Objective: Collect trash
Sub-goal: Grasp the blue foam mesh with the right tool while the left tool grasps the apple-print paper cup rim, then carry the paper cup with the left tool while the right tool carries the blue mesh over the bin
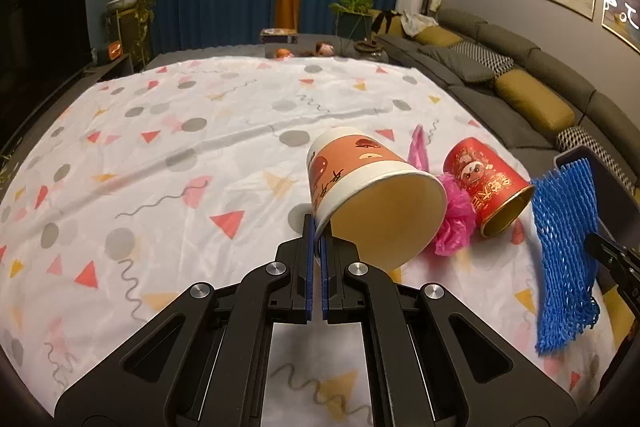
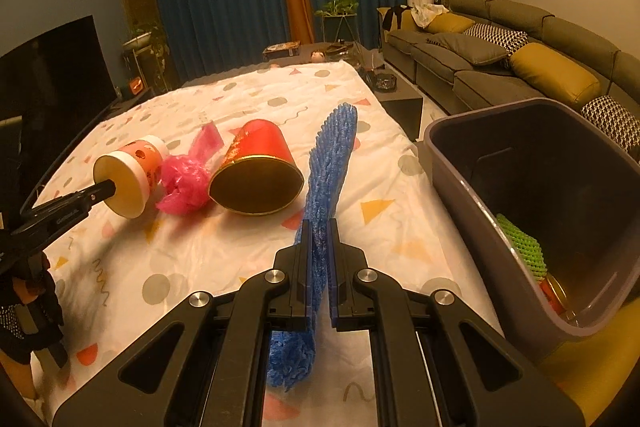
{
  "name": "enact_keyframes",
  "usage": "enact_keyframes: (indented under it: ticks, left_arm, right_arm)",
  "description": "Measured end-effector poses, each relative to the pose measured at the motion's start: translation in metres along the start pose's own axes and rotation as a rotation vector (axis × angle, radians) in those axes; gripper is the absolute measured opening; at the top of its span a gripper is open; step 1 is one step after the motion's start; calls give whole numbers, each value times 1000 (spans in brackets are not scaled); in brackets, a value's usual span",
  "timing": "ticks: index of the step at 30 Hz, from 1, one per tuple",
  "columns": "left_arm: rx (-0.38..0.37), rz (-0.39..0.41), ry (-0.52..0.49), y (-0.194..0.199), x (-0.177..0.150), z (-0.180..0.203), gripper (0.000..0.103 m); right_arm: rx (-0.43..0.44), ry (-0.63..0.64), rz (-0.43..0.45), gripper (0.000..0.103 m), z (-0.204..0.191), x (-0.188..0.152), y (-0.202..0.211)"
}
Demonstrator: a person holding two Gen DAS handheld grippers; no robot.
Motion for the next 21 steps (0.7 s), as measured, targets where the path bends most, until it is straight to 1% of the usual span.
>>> enact_keyframes:
  ticks: [5, 9, 15, 21]
  left_arm:
    - [-3, 45, 8, 21, 1, -1, 2]
    - [-8, 84, -2, 41, 7, 5, 2]
    - [-33, 118, -32, 58, 13, 25, 2]
    - [-65, 129, -70, 63, 14, 51, 2]
  right_arm:
    - [4, -6, 29, 7, 3, 2, 12]
    - [9, -15, 51, 7, 6, 5, 21]
    - [14, -27, 78, 7, 13, 8, 33]
    - [12, -44, 101, 7, 26, 11, 42]
Point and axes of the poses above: each gripper's, at about its wrist camera, not at the fingertips, and y roughly against the way its jaws point, z to its right, x to its top, the point moved 5 cm from there along -y, roughly the way its jaws point, and after that the axes turned 12 degrees about -x, right-handed, at the moved point
